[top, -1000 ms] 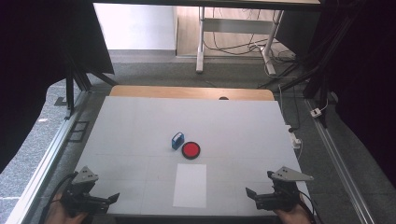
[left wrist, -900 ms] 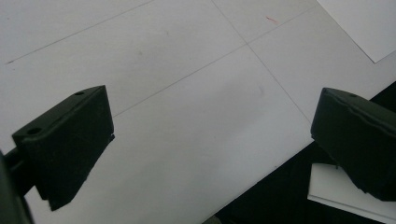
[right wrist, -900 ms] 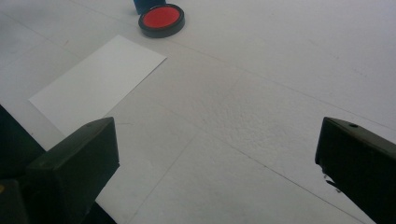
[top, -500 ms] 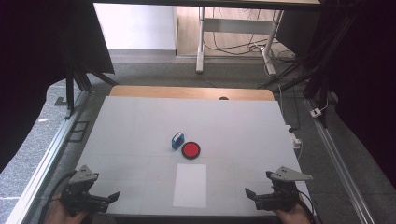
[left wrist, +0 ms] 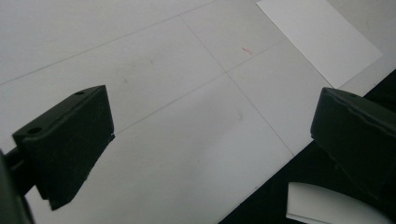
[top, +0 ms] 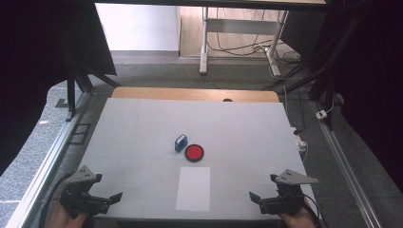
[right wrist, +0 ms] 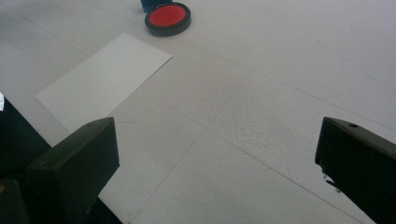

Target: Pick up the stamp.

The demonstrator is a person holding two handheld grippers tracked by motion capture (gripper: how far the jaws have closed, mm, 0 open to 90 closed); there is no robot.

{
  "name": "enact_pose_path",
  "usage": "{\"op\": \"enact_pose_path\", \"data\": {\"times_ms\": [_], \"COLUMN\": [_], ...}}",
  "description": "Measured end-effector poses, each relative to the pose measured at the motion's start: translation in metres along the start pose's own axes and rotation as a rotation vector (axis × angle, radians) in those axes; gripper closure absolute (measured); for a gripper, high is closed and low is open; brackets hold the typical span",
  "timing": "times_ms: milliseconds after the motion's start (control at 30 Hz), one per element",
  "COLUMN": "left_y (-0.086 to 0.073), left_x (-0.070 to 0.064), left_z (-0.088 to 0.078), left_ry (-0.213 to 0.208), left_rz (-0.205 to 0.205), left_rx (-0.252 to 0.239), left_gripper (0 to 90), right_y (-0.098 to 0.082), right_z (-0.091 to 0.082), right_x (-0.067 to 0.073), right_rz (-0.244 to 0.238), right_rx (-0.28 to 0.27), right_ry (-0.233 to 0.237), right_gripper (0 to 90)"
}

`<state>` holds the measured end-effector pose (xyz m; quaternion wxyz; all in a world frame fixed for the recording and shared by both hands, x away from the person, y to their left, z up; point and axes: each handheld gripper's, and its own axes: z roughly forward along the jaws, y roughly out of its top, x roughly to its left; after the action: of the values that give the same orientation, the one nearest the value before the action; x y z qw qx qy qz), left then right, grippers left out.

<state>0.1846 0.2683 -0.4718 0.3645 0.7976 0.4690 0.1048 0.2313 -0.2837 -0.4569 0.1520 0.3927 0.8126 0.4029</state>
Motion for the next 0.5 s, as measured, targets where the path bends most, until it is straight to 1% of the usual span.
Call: {"op": "enact_pose_path", "data": {"times_ms": [133,167,233,367,500], "left_y": [0.003,0.004,0.006,0.010,0.012], "left_x": [0.001,0.001,0.001,0.001,0.000], "left_z": [0.002,0.003,0.003,0.006,0.009], "left_ry": [-0.038,-0.045,-0.056,-0.055,-0.066], "left_rz": [0.019,0.029,0.033,0.044,0.069], "left_rx": [-0.010,-0.014,-0.016,-0.014,-0.034], "left_gripper": [0.0,0.0,0.0,0.0,0.0], "right_y": [0.000,0.000,0.000,0.000,0.000], "right_z": [0.000,0.000,0.000,0.000,0.000], "right_x": [0.000,0.000,0.000,0.000,0.000], "right_rz": [-0.001,-0.002,-0.003,-0.004,-0.005], "right_rx": [0.001,0.002,0.003,0.003,0.004], "right_ry": [0.001,-0.003,0.000,0.001,0.003], "right_gripper": [0.0,0.0,0.0,0.0,0.0]}}
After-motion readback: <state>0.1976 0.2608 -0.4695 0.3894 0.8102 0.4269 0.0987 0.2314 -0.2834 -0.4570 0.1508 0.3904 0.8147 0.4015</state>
